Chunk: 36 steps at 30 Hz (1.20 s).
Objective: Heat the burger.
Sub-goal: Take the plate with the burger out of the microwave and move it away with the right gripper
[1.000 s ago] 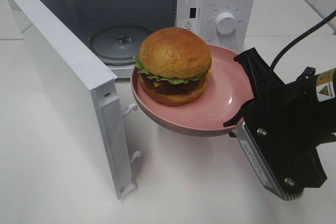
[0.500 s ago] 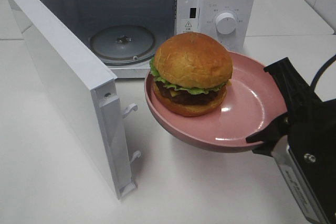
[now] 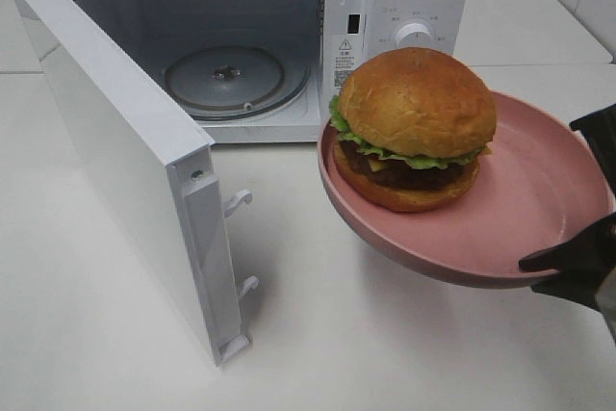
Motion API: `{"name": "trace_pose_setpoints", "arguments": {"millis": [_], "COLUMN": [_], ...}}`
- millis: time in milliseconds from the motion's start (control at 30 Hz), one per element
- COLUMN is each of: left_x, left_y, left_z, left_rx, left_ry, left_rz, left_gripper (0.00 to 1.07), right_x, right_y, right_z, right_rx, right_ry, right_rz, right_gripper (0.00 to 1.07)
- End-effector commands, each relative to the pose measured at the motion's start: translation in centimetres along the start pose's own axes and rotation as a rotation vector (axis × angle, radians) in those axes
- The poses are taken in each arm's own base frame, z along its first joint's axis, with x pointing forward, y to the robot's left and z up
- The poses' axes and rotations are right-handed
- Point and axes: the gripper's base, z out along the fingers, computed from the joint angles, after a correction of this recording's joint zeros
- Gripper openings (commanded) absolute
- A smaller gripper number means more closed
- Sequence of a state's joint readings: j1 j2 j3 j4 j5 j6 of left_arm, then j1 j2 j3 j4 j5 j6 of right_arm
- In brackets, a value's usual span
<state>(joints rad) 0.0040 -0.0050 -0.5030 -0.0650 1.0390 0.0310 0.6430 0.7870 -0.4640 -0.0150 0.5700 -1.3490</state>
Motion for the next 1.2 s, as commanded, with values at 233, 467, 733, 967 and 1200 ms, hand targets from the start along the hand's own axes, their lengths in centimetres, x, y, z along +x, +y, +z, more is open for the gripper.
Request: {"name": "trace_pose_setpoints", "arguments": {"millis": [233, 467, 733, 967, 1200], "left_x": [0.2, 0.2, 0.2, 0.2, 0.2], "left_y": [0.0, 0.0, 0.0, 0.0, 0.0], "left_z": [-0.2, -0.2, -0.2, -0.2, -0.2], "left_rx": [0.002, 0.002, 0.002, 0.002, 0.002], "left_ry": [-0.017, -0.017, -0.017, -0.017, -0.017], "left_rz": [-0.011, -0.011, -0.011, -0.011, -0.011], "left_gripper": [1.0, 1.0, 1.0, 1.0, 1.0], "right_x": [0.7, 1.9, 2.8, 4.0, 4.7], "right_y": [0.5, 1.0, 0.9, 1.1, 1.3], "right_z": [-2.2, -2.7, -2.7, -3.1, -3.5], "right_rx": [0.067, 0.065, 0.089, 0.127, 0.156], "right_ry": [0.046, 0.167, 0.272, 0.409, 0.49], "right_rz": [0.071, 0.202, 0.333, 0.484, 0.599], "right_gripper": [0.0, 0.0, 0.0, 0.0, 0.0]}}
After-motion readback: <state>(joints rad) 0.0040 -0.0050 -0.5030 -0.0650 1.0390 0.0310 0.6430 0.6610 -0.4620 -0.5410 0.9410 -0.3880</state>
